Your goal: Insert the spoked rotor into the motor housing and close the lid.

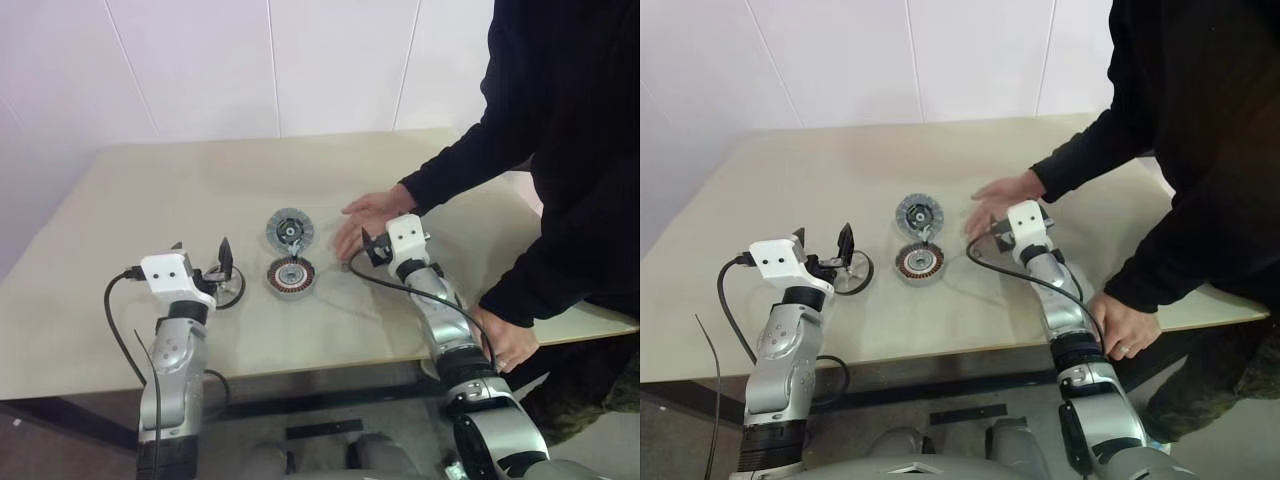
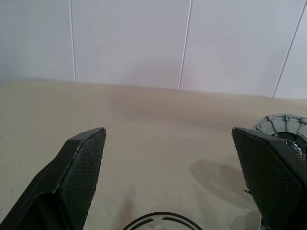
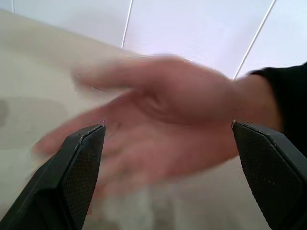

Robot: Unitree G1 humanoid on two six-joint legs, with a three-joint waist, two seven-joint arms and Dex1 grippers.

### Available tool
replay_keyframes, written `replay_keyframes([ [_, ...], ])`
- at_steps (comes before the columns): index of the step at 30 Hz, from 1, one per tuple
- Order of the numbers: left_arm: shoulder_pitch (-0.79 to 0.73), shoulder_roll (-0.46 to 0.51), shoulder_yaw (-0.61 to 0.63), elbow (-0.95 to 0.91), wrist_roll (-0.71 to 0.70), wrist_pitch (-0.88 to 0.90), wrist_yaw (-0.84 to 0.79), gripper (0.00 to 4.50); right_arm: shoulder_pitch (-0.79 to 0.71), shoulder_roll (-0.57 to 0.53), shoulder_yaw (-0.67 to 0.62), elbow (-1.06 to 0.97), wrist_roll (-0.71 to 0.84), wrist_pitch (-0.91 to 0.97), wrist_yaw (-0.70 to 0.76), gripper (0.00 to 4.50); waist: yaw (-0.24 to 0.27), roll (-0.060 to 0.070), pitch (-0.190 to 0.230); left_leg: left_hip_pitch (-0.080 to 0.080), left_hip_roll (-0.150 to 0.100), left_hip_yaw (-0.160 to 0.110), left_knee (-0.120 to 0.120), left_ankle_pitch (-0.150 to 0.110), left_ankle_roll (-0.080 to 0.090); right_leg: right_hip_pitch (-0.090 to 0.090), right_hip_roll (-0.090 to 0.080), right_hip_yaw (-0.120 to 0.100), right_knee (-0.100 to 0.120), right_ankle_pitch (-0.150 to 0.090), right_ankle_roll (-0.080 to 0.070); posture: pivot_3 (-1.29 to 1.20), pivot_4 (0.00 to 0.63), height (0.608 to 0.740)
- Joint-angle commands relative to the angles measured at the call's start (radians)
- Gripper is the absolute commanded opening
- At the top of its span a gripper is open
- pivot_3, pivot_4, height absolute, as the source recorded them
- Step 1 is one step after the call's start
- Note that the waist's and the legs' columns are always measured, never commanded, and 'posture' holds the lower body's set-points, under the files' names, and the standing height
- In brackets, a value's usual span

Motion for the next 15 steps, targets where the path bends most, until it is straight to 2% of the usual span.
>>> replay_keyframes([
  [1,-0.011,0.012,-0.009,-0.032,0.008,-0.001,-0.006,4.46,-0.030,0.013,0.005,-0.043,-0.009,0.005,-0.016,4.44,0.000,0.000,0.000,0.000,0.000,0.000,0.000,0.000,0.000,0.000,0.000,0.000,0.000,0.000,0.000,0.00,0.000,0.740],
  [15,-0.010,0.016,-0.005,-0.033,0.006,0.005,-0.007,4.46,-0.035,0.026,0.016,-0.049,-0.018,0.031,-0.030,4.44,-0.001,0.000,0.000,0.000,0.000,0.000,0.000,0.000,0.000,0.000,0.000,0.000,0.000,0.000,0.000,0.00,0.000,0.740],
])
